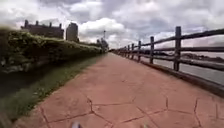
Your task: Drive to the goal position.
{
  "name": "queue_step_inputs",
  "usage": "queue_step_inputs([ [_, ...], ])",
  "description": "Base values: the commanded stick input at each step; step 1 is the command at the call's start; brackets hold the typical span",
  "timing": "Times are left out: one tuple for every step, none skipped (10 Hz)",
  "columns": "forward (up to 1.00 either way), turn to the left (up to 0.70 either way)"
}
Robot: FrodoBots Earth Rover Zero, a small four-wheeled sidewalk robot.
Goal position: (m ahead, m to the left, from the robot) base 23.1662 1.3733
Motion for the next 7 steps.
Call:
queue_step_inputs([
  [1.0,0.0],
  [1.0,0.0],
  [1.0,0.0],
  [1.0,0.0],
  [1.0,0.0],
  [1.0,0.0],
  [1.0,-0.09],
])
